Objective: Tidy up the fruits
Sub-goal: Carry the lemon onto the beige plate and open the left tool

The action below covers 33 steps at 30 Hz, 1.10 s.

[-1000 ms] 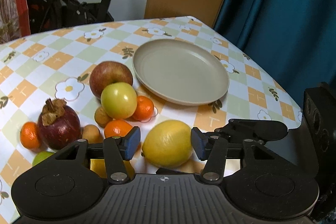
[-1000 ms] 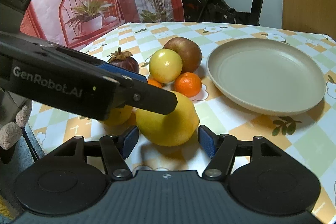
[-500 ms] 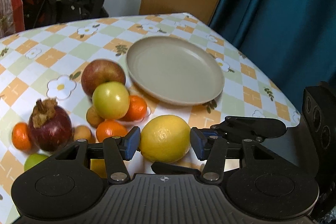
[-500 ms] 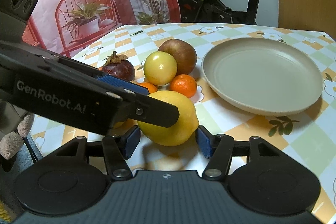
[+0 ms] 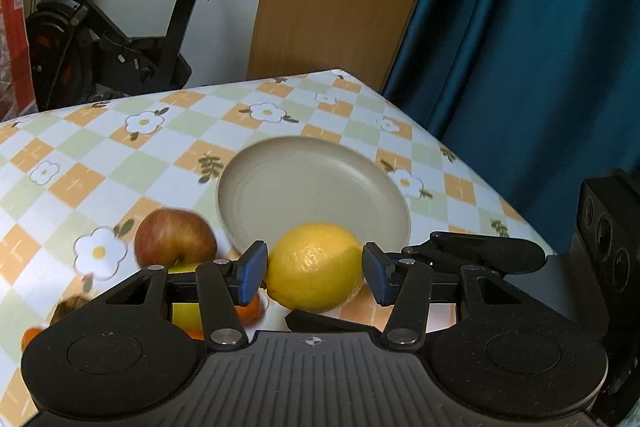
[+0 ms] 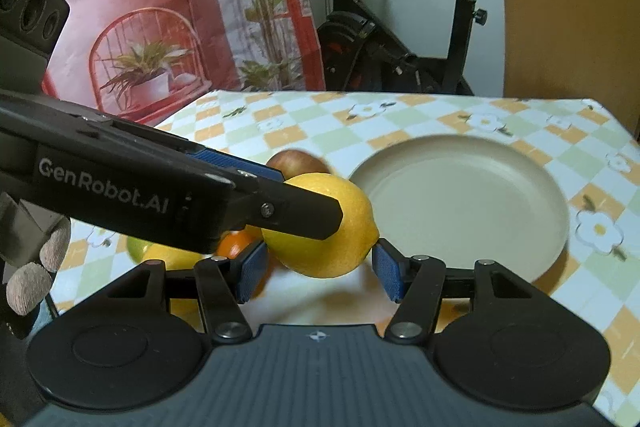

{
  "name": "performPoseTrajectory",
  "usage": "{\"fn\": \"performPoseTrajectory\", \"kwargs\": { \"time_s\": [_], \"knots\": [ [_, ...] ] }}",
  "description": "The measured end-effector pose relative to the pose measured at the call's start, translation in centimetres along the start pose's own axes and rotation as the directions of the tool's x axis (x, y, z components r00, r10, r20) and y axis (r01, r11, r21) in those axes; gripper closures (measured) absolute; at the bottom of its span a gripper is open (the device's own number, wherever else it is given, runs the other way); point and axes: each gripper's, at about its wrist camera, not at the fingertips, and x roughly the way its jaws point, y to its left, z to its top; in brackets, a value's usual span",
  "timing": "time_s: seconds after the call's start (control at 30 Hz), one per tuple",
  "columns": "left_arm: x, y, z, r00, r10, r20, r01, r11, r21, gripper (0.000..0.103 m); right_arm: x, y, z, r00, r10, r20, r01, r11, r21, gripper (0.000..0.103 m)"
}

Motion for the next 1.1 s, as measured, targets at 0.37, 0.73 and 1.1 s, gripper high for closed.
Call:
{"fn": "performPoseTrajectory", "kwargs": {
  "time_s": [0.37,0.73,1.1],
  "knots": [
    [5.3,1.5,3.3,0.999,-0.003,-0.044,0.001,0.999,-0.049,0.048,2.9,-3.6,2.3,0.999,-0.035,-0.039,0.035,0.999,0.018,0.042],
    [8.2,3.0,4.0,0.996,0.038,-0.077,-0.042,0.997,-0.058,0.046,6.7,-5.7,3.3,0.993,-0.033,-0.114,0.038,0.999,0.036,0.042],
    [9.0,3.7,4.7,0.992,0.103,-0.079,-0.107,0.993,-0.057,0.046,8.1,-6.4,5.1,0.995,-0.029,-0.093,0.035,0.997,0.064,0.043]
  ]
}}
